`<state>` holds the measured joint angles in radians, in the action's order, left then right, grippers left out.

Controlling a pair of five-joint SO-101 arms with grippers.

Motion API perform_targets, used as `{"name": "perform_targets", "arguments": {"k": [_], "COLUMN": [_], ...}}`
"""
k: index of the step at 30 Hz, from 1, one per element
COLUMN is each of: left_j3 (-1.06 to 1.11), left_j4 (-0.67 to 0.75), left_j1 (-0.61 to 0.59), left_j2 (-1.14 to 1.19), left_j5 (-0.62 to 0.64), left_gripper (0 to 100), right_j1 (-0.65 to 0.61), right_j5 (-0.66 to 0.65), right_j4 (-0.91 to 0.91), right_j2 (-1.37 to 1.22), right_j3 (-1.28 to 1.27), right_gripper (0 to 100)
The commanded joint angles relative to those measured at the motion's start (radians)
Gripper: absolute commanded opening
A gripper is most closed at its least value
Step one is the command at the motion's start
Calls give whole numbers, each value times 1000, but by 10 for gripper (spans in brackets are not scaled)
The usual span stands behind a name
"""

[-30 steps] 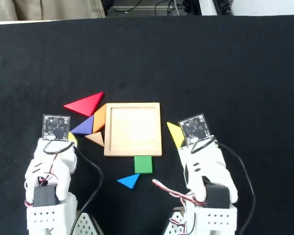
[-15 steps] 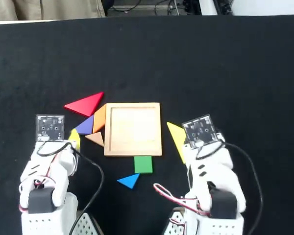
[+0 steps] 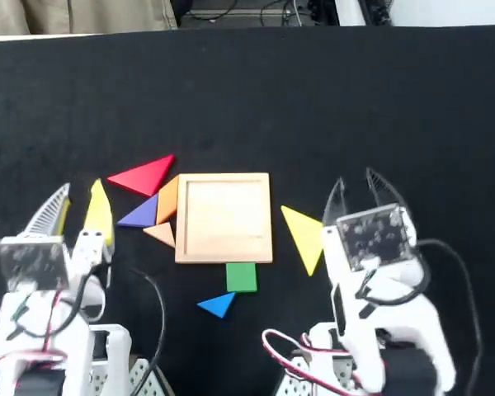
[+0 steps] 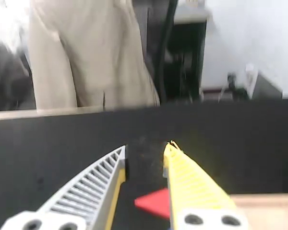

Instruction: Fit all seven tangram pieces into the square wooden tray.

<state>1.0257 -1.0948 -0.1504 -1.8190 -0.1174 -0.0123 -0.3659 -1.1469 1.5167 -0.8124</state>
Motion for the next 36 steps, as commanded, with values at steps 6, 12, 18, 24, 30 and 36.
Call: {"name": "perform_targets", "arguments": {"k": [6, 12, 18, 24, 30, 36], "left_j3": [-197, -254, -268, -225, -107, -7], "left_j4": [6, 3, 12, 87, 195, 236], "left_j1": [8, 8, 8, -1, 25, 15], "left_j2": [229, 752, 1206, 1347, 1303, 1181], "left_j5": [89, 89, 94, 97, 89, 229], "left_gripper": [141, 142, 142, 142, 144, 288], "right_j1": [-35, -34, -31, 6, 54, 51], "right_j5": [72, 66, 63, -11, -89, -103], "right_j4": [11, 14, 23, 28, 35, 34], "right_j2": [-450, -759, -917, -1082, -1273, -1380], "right_j3": [217, 189, 188, 188, 188, 191], "right_gripper": [123, 121, 123, 193, 313, 315]}}
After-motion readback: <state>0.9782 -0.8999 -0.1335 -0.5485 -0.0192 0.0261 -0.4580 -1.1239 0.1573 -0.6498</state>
